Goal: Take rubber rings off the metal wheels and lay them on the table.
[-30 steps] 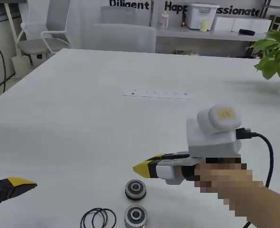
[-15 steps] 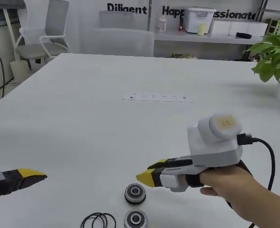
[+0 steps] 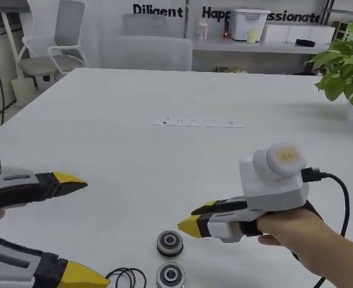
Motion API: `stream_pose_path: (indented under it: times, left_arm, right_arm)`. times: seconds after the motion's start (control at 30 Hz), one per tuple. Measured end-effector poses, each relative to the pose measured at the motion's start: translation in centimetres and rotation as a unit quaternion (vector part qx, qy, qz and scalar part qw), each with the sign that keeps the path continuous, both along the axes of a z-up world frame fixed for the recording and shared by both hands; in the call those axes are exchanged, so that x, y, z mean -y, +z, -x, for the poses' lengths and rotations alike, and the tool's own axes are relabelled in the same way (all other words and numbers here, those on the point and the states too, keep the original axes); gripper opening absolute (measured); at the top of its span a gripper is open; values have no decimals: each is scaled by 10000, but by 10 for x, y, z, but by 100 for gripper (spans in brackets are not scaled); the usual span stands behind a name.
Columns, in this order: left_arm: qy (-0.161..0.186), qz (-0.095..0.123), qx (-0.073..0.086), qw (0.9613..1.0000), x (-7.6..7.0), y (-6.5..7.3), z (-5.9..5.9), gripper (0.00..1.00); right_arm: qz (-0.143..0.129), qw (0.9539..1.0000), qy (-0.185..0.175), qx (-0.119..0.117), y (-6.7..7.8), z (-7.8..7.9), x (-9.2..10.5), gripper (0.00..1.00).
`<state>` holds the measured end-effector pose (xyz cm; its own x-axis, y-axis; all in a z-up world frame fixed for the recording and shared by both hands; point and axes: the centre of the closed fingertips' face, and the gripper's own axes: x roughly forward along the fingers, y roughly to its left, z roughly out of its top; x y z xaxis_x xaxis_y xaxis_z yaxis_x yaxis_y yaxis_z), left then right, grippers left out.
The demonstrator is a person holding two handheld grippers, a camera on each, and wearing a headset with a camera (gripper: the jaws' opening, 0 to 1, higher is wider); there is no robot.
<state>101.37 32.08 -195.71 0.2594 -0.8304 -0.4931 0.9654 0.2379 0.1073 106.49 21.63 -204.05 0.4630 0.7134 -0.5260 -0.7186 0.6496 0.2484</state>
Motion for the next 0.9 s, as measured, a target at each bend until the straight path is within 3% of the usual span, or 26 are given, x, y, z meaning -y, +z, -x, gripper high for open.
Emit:
stream_pose_path:
  times: [0.17, 0.6, 0.9]
  left_arm:
    - [-224, -31, 140, 9996, 14, 7, -8, 85]
    - [-602, -54, 309, 9977, 45, 8, -27, 80]
    - [-775, 270, 106, 9966, 77, 3, -33, 70]
  right_arm:
    - [22, 10000, 8, 3, -1, 0, 3, 23]
    - [203, 9996, 172, -94, -12, 6, 5, 23]
    - [455, 9978, 461, -161, -25, 16, -2, 22]
